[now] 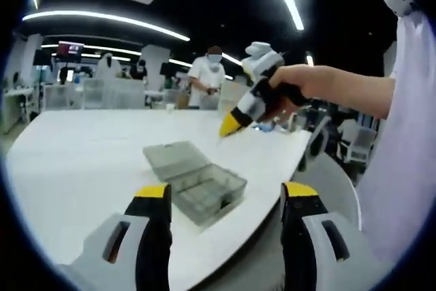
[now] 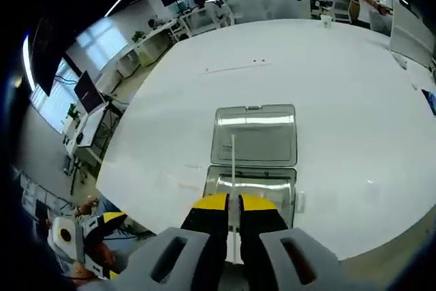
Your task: Insert the divider into the dual guide fixture by aligning both edges with the guide slots and pushing it downward to the bottom, including one-sided entry, uneven engagement, binding, and posture correction.
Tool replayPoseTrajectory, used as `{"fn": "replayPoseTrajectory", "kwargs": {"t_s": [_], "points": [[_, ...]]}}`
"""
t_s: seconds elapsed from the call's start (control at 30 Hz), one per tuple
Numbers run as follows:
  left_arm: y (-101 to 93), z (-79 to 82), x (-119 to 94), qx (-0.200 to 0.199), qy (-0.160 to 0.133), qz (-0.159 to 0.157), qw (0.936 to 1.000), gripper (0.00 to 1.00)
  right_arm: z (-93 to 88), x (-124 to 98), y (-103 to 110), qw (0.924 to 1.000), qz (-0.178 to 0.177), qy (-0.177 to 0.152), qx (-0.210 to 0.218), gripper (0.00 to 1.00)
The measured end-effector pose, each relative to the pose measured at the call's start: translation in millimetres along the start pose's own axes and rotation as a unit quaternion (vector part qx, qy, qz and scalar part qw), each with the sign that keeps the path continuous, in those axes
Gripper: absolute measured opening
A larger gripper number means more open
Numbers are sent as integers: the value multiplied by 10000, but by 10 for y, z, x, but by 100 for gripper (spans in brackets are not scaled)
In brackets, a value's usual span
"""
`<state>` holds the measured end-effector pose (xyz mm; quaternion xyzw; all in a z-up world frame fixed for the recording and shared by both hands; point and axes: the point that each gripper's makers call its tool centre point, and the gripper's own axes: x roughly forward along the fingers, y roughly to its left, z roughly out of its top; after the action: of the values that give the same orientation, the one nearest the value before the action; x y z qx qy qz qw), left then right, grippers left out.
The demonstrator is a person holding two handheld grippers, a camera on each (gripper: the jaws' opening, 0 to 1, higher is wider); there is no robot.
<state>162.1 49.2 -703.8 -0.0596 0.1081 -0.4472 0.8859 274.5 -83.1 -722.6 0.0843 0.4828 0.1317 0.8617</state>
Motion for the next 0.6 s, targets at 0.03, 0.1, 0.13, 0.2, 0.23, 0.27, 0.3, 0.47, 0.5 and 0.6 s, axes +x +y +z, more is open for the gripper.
{"fn": "replayPoseTrajectory", "kwargs": {"t_s": [0.03, 0.1, 0.13, 0.2, 0.23, 0.27, 0.3, 0.47, 0.5, 0.6], "points": [[-1, 0, 0, -11, -6, -12, 10000, 62, 3, 15, -14, 10000, -18, 10, 18, 0], [-1, -1, 1, -24, -13, -21, 10000, 62, -4, 48, -35, 10000, -44, 46, 52, 0], [-2, -1, 1, -27, -15, -28, 10000, 62, -9, 64, -45, 9999, -59, 67, 63, 0], [-8, -8, 3, -39, -1, -41, 10000, 62, -32, 103, -75, 9998, -111, 125, 69, 0], [-9, -11, 5, -37, 6, -44, 10000, 62, -37, 119, -84, 9998, -120, 137, 71, 0], [-12, -15, 6, -38, 18, -47, 10000, 62, -51, 140, -98, 9997, -131, 176, 81, 0], [-11, -19, 8, -48, 30, -45, 10000, 62, -60, 150, -102, 9997, -132, 191, 88, 0], [-18, -23, 13, -67, 50, -60, 9999, 62, -97, 209, -136, 9993, -191, 293, 95, 0], [-20, -30, 15, -66, 68, -65, 9999, 62, -101, 221, -144, 9993, -189, 312, 105, 0], [-27, -44, 21, -79, 112, -83, 9999, 62, -124, 263, -184, 9988, -200, 403, 179, 0]]}}
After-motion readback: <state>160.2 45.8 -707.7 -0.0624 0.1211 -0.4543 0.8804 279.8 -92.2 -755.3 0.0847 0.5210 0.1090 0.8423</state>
